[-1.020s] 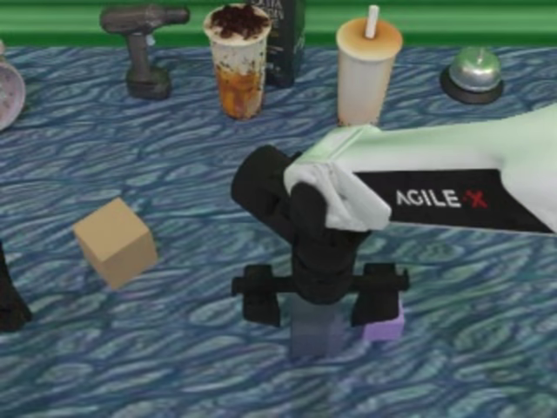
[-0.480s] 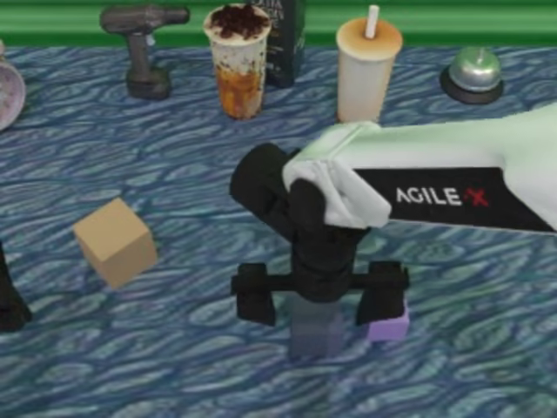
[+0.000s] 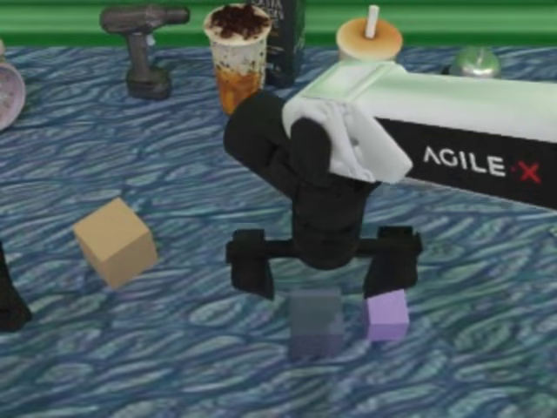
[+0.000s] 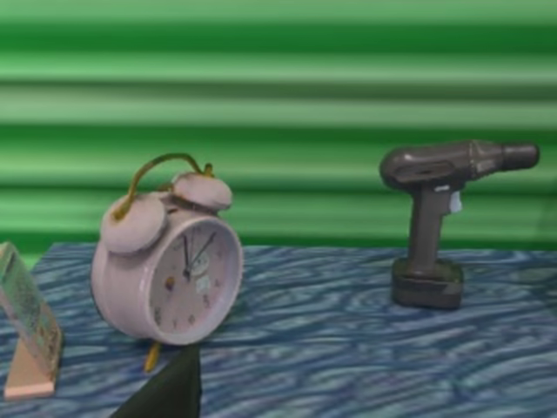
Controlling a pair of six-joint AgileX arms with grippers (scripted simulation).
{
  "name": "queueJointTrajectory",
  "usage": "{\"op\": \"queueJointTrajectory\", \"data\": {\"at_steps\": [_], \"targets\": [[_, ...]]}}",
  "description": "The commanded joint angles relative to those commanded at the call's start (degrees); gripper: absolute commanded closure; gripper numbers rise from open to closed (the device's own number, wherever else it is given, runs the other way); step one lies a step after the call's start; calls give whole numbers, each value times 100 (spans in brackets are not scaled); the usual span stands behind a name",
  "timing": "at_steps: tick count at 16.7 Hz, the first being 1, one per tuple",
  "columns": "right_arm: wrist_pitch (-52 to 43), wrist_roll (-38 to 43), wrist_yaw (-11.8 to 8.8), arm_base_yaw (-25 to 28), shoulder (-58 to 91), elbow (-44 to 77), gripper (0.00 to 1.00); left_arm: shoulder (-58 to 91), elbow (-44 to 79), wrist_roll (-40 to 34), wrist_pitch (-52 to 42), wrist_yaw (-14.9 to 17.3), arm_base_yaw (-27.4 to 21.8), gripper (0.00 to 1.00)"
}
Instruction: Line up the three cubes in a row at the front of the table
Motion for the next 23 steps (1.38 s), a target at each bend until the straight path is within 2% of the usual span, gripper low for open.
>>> {"op": "queueJointTrajectory", "data": {"at_steps": [5,10,14,17,20,23], "targets": [[40,-31,24,-53,-36,-52,0,50,50,20,-35,3,-10,0],[587,-605,384,-512,-1228,-898,0,1087,1024,419,-686,15,-164,0],[1450,-1419,724,-1254,-3240,-2304,0,2859,2394,990,-1639,8,-359,0],[2263,-2152,894,-1959,-5164,-3707,0,4621,3565,1496,-2504,1,-535,0],[3123,-2881,933,-2679,-7092,-5191,0,6454,4735,2015,-3407,-4,-720,0],[3975,-3519,824,-3329,-8729,-6555,0,8081,5849,2506,-4266,-6,-901,0]]}}
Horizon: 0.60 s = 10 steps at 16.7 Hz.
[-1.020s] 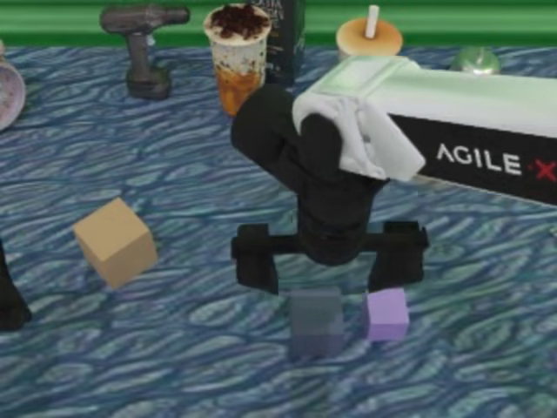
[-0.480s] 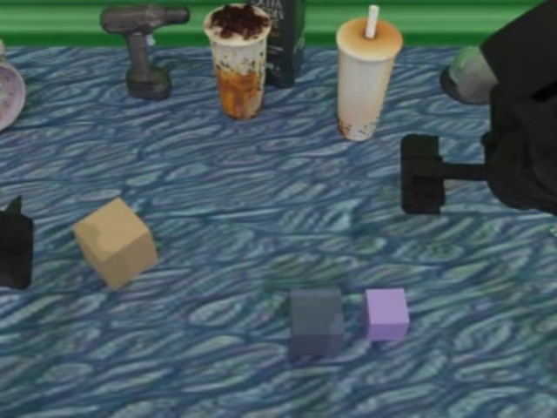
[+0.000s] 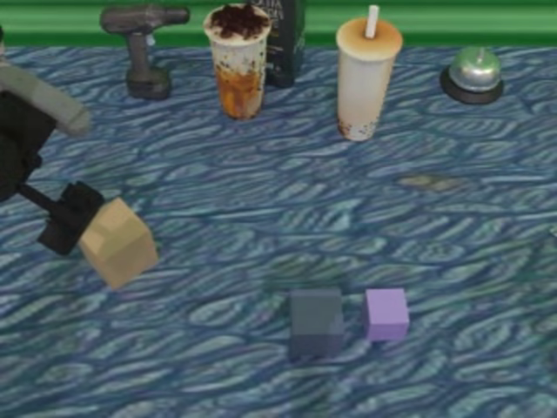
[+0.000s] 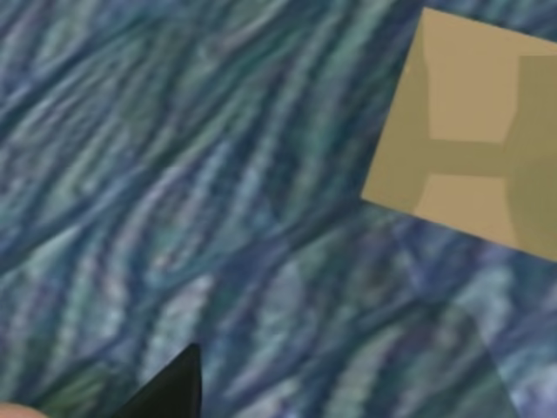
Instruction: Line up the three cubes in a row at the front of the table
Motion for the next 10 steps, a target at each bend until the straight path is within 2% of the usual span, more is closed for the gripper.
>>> {"op": "queueJointTrajectory", "data": {"at_steps": [5,10], "targets": [[1331,-770,-430,-838,-1946,-1743,0,2073,1604,670,-1126,6,-253,0],[2183,-1111,-851,-1270,-3057,-2610,0,3292,2593,1061,-1727,13,-403,0]]}}
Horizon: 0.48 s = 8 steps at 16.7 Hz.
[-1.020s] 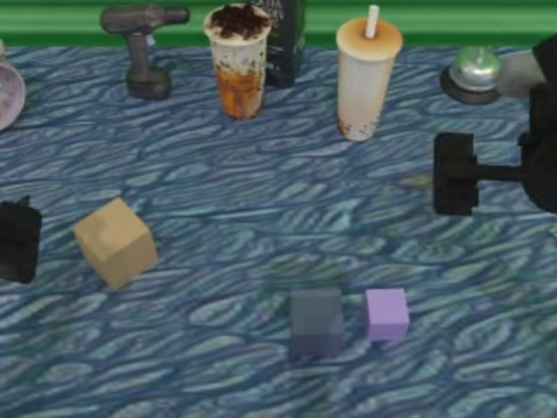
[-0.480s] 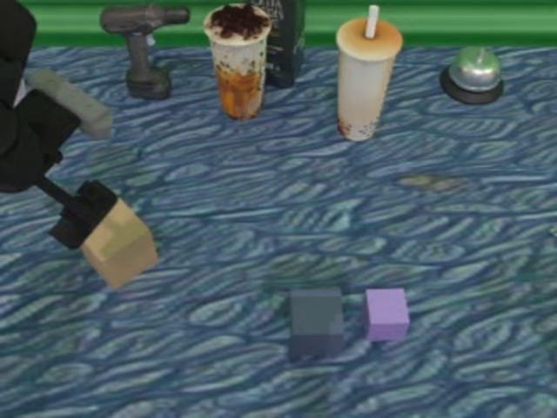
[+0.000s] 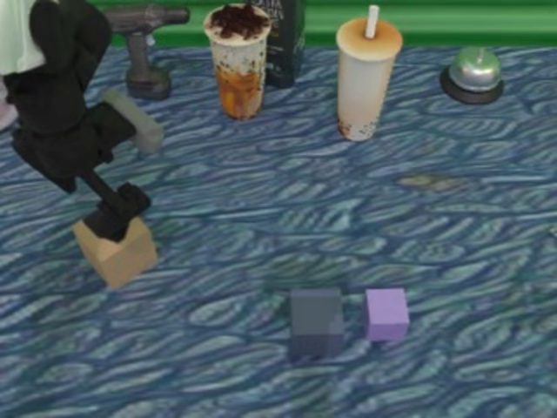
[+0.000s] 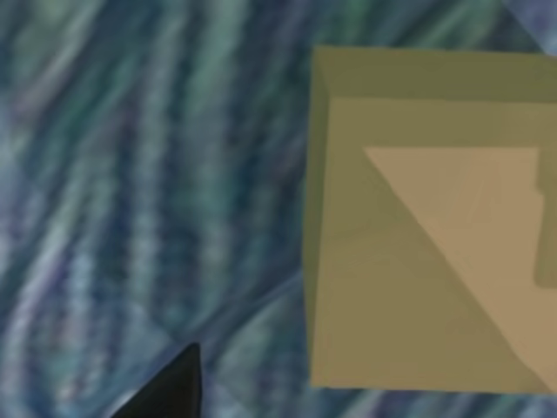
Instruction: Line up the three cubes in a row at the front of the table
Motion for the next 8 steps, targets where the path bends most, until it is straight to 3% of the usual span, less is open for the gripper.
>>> {"op": "queueJointTrajectory", "data": {"at_steps": [8], "targets": [[113,-34,-67,-52,-110,-103,0,160,131,56,-57,0,5,0]]}}
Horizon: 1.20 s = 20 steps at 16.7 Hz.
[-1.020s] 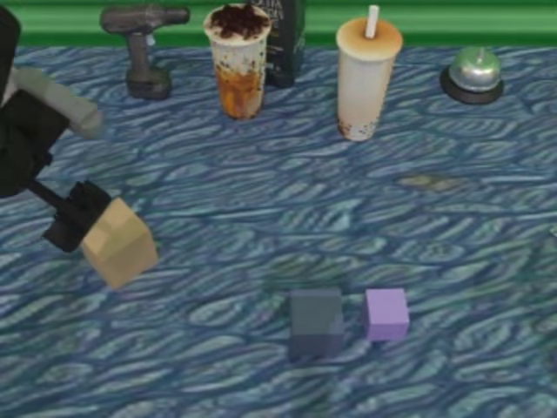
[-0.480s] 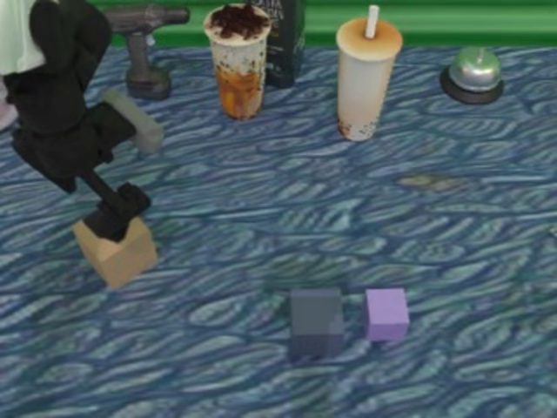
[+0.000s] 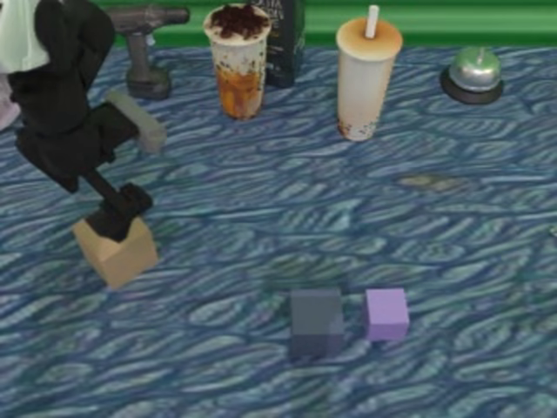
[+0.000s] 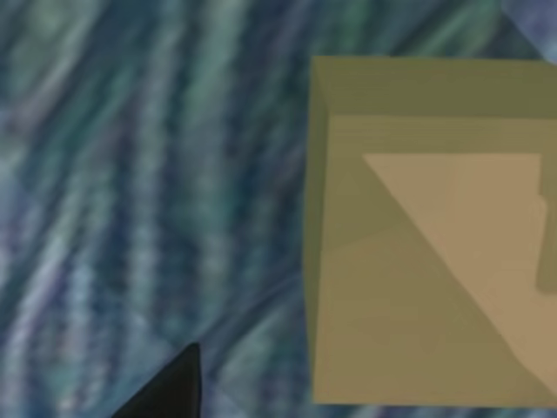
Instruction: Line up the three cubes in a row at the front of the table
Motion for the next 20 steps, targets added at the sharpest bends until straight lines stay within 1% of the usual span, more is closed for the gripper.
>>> {"op": "queueJointTrajectory", "data": {"at_steps": [3,8,10,13,20], "targets": [[0,0,0,0,0,0,0,176,-240,10,407,3,-12,0],[0,0,0,0,0,0,0,695,-864,14,1607,7,-15,0],[0,0,0,0,0,0,0,792,-967,17,1770,7,-16,0],[0,0,0,0,0,0,0,795,-969,17,1774,7,-15,0],[0,0,0,0,0,0,0,795,-969,17,1774,7,-15,53]]}}
